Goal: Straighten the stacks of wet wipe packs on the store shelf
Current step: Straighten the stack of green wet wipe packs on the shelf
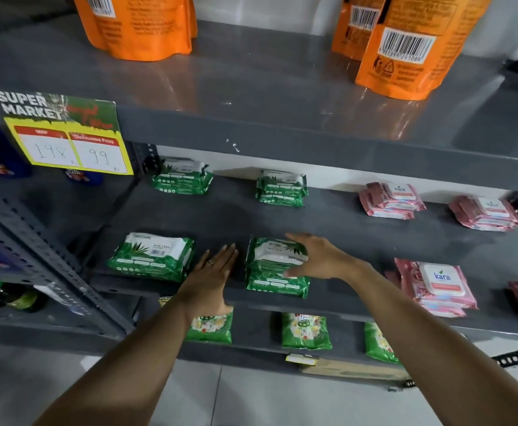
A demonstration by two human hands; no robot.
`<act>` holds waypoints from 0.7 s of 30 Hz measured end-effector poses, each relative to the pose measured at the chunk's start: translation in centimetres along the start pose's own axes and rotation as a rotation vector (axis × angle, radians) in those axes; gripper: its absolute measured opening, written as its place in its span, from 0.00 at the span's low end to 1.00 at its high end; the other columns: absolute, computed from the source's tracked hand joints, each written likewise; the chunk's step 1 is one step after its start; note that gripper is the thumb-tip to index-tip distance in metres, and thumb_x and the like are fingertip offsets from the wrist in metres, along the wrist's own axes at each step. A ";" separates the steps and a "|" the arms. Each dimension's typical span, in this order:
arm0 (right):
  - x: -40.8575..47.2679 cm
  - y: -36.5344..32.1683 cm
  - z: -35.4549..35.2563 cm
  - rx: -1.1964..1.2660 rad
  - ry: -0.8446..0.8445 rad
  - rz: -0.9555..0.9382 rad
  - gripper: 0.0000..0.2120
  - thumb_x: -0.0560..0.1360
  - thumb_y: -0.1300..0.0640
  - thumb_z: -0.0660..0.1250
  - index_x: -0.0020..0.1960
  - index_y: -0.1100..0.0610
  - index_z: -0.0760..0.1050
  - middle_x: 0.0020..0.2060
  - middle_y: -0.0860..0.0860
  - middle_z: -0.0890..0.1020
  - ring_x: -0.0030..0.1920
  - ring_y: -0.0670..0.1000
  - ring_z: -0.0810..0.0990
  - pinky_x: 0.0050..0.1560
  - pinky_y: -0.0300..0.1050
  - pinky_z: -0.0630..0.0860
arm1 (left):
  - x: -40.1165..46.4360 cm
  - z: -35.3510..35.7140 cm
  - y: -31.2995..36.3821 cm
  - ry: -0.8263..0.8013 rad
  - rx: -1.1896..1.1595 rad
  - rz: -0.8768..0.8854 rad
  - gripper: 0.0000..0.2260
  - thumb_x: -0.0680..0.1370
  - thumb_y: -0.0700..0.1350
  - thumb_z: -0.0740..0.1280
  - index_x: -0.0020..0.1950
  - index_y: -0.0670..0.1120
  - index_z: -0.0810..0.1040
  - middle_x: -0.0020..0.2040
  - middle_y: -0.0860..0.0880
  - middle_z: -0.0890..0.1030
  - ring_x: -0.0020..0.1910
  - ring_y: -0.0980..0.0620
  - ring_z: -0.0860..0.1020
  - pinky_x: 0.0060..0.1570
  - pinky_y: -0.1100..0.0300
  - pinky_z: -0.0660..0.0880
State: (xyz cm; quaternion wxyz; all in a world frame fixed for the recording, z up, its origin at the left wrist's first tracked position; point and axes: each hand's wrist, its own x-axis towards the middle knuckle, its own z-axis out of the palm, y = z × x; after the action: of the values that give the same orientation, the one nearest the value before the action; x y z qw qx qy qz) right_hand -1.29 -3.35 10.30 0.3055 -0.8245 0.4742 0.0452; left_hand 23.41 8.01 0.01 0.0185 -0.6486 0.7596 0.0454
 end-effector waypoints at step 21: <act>-1.7 -5.2 2.0 -0.223 0.144 0.124 0.33 0.70 0.35 0.68 0.71 0.43 0.67 0.68 0.54 0.68 0.63 0.60 0.75 0.61 0.56 0.75 | 0.2 0.2 -0.2 0.014 0.002 -0.011 0.54 0.69 0.67 0.67 0.77 0.44 0.34 0.77 0.49 0.34 0.76 0.53 0.37 0.75 0.47 0.39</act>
State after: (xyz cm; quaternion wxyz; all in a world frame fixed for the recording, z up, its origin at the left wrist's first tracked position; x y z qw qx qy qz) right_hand 2.39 0.93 11.74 0.1737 -0.8236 0.5370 0.0569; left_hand 23.54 7.81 -0.23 0.0140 -0.6531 0.7561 0.0402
